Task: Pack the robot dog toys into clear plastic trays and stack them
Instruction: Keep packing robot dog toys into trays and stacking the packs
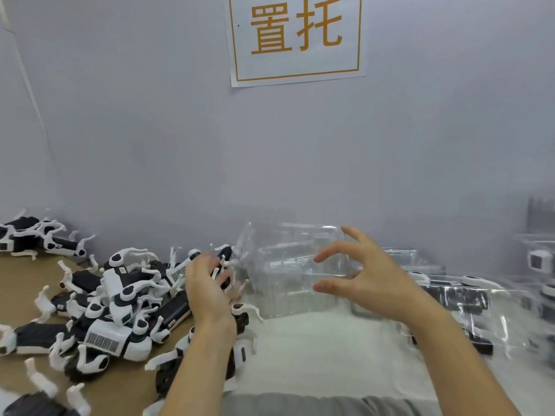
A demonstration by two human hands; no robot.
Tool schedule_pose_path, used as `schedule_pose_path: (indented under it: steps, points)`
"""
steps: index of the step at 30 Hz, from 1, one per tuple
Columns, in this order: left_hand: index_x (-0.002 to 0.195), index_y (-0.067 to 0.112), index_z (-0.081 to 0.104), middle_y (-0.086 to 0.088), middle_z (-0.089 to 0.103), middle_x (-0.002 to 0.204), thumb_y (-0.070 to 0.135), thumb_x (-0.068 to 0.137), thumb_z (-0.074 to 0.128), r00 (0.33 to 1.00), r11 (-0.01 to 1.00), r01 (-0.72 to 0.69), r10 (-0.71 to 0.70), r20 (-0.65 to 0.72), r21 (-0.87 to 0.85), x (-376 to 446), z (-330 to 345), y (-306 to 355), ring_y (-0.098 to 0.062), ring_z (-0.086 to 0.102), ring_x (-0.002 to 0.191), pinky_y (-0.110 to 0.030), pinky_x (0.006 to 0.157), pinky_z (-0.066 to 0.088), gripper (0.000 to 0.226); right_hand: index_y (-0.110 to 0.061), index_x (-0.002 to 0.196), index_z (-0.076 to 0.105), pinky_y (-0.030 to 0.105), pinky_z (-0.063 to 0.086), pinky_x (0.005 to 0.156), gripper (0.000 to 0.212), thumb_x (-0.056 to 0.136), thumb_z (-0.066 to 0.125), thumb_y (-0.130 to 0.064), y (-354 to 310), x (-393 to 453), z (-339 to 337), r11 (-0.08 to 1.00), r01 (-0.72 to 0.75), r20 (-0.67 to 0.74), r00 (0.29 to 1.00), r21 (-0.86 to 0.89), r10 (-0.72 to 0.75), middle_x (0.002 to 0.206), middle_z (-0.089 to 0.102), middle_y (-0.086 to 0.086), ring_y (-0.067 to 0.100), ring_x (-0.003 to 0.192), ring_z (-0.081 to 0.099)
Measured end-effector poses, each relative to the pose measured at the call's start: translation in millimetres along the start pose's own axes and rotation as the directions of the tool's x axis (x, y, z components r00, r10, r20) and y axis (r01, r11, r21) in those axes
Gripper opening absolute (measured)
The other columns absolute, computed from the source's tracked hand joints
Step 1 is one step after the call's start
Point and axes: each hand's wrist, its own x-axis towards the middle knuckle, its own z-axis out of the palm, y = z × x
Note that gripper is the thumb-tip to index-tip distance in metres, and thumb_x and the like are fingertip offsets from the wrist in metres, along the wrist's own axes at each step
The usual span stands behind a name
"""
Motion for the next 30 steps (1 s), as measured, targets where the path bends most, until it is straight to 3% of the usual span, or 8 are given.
schedule_pose_path:
  steps: [5,10,12,15,17,20,23,30]
  points:
    - [0.108,0.035,0.067,0.009,0.065,0.112,0.030,0.099,0.055,0.938,0.949,-0.025,-0.087,0.336,0.314,-3,1,1,-0.015,0.064,0.101,-0.032,0.066,0.056,0.015,-0.058,0.098,0.060,0.021,0.037,0.089,0.043,0.069,0.087,-0.040,-6,-5,-15,0.991,-0.064,0.193,0.977,-0.118,0.087,0.156,0.017,-0.023,0.006,0.125,0.042]
    - [0.117,0.026,0.063,0.002,0.061,0.121,0.002,0.097,0.047,0.942,0.840,-0.109,-0.083,0.325,0.532,-5,8,-21,-0.014,0.058,0.105,-0.039,0.075,0.057,0.035,-0.057,0.112,0.052,0.027,0.042,0.090,0.050,0.079,0.078,-0.029,-9,-6,-16,0.937,-0.085,0.249,0.952,-0.338,0.176,0.160,0.000,-0.022,0.013,0.138,0.035]
    - [0.112,0.029,0.062,0.004,0.060,0.119,0.002,0.098,0.046,0.926,0.793,-0.161,-0.083,0.367,0.587,-6,8,-29,-0.010,0.057,0.102,-0.038,0.078,0.056,0.034,-0.055,0.111,0.054,0.033,0.040,0.101,0.046,0.080,0.076,-0.030,-11,-5,-10,0.923,-0.064,0.261,0.950,-0.379,0.173,0.158,0.010,-0.022,0.012,0.141,0.032]
    - [0.117,0.030,0.057,0.009,0.057,0.114,0.016,0.100,0.052,0.896,0.702,-0.218,-0.131,0.424,0.678,-9,5,-38,-0.003,0.056,0.100,-0.036,0.085,0.054,0.023,-0.051,0.111,0.059,0.021,0.045,0.082,0.038,0.083,0.076,-0.032,-9,-3,6,0.918,-0.055,0.321,0.927,-0.392,0.193,0.140,0.039,-0.022,0.008,0.116,0.055]
    - [0.119,0.028,0.055,0.012,0.057,0.110,0.025,0.101,0.053,0.902,0.622,-0.291,-0.075,0.425,0.727,-7,2,-42,0.000,0.054,0.097,-0.027,0.078,0.048,0.018,-0.046,0.115,0.060,0.022,0.045,0.083,0.038,0.085,0.075,-0.029,-2,-2,19,0.911,-0.066,0.382,0.894,-0.406,0.235,0.130,0.049,-0.019,0.009,0.112,0.057]
    - [0.119,0.022,0.058,0.004,0.062,0.114,0.020,0.100,0.054,0.915,0.439,-0.397,0.124,0.383,0.806,0,-7,-33,-0.006,0.059,0.094,-0.020,0.070,0.044,0.020,-0.040,0.116,0.065,0.021,0.045,0.082,0.034,0.089,0.072,-0.021,11,0,34,0.897,-0.074,0.436,0.855,-0.435,0.282,0.121,0.057,-0.016,0.009,0.110,0.058]
    - [0.127,0.019,0.058,-0.001,0.065,0.121,0.019,0.096,0.056,0.899,0.078,-0.388,0.249,0.359,0.918,12,-21,-20,-0.021,0.057,0.111,-0.034,0.090,0.046,0.031,-0.038,0.110,0.069,0.016,0.045,0.070,0.032,0.091,0.067,-0.013,19,1,38,0.891,-0.093,0.448,0.839,-0.444,0.310,0.113,0.063,-0.017,0.005,0.101,0.062]
    - [0.106,0.024,0.047,-0.003,0.054,0.133,0.027,0.094,0.050,0.991,-0.329,-0.118,-0.095,0.091,0.937,6,-34,-18,-0.028,0.035,0.136,-0.049,0.107,0.029,0.014,-0.037,0.105,0.072,0.016,0.047,0.070,0.037,0.092,0.056,-0.006,24,4,40,0.898,-0.100,0.433,0.849,-0.428,0.302,0.110,0.066,-0.016,0.004,0.100,0.064]
